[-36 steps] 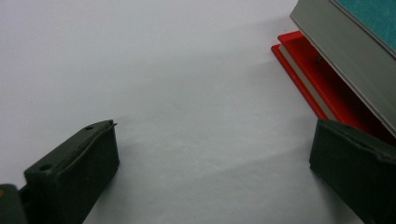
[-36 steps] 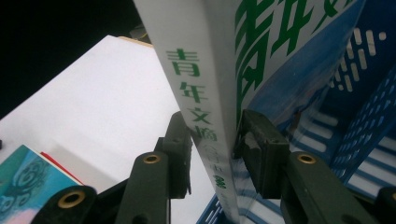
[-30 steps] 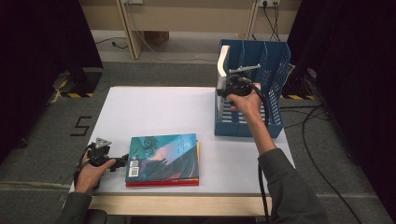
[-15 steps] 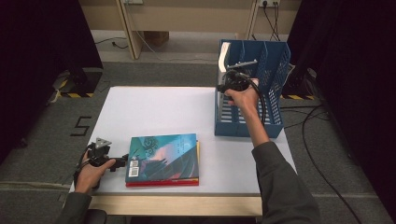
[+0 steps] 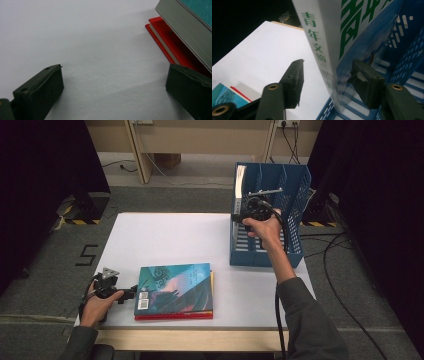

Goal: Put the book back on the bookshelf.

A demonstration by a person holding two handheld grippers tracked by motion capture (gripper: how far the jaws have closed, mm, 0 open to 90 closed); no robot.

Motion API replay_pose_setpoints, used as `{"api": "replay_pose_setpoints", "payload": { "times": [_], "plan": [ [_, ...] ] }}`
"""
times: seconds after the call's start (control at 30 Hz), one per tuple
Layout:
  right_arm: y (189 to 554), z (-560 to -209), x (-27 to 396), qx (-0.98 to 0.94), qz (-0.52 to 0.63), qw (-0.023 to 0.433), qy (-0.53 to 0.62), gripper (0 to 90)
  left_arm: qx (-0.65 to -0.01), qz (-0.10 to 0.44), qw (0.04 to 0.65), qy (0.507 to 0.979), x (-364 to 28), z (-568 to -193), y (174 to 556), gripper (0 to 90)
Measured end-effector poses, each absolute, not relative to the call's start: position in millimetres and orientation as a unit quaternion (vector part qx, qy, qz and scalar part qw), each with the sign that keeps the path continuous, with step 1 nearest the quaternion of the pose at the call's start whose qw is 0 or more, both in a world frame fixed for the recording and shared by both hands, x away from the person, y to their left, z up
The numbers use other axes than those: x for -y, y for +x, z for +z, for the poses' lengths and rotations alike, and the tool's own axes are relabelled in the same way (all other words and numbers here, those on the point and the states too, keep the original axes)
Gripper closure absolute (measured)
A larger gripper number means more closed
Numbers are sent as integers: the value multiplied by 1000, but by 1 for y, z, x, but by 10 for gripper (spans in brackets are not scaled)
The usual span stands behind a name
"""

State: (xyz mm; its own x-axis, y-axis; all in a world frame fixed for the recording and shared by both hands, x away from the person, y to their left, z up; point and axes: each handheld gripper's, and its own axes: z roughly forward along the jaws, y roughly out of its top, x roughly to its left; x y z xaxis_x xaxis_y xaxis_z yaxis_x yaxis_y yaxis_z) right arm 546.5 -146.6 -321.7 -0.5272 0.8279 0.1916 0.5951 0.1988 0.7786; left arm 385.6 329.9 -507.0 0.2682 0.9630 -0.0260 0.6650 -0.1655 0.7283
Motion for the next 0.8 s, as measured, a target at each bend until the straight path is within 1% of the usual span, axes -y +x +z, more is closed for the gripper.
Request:
{"api": "replay_pose_setpoints", "payload": {
  "times": [0.13,0.23,0.43,0.67,0.73,0.8],
  "plan": [
    [537,-321,151,-760,437,130,464,397,-559,231,323,728,-330,-507,386,2],
    [523,-322,157,-759,447,128,455,371,-559,230,323,728,-330,-507,386,2],
    [508,-327,163,-762,458,123,441,355,-559,230,324,728,-330,-507,386,1],
    [491,-339,163,-765,464,121,430,289,-559,229,324,728,-330,-507,386,1],
    [487,-343,161,-767,468,111,424,290,-559,229,324,728,-330,-507,386,0],
    [483,-347,159,-768,472,114,417,291,-559,229,324,728,-330,-507,386,0]
  ]
}}
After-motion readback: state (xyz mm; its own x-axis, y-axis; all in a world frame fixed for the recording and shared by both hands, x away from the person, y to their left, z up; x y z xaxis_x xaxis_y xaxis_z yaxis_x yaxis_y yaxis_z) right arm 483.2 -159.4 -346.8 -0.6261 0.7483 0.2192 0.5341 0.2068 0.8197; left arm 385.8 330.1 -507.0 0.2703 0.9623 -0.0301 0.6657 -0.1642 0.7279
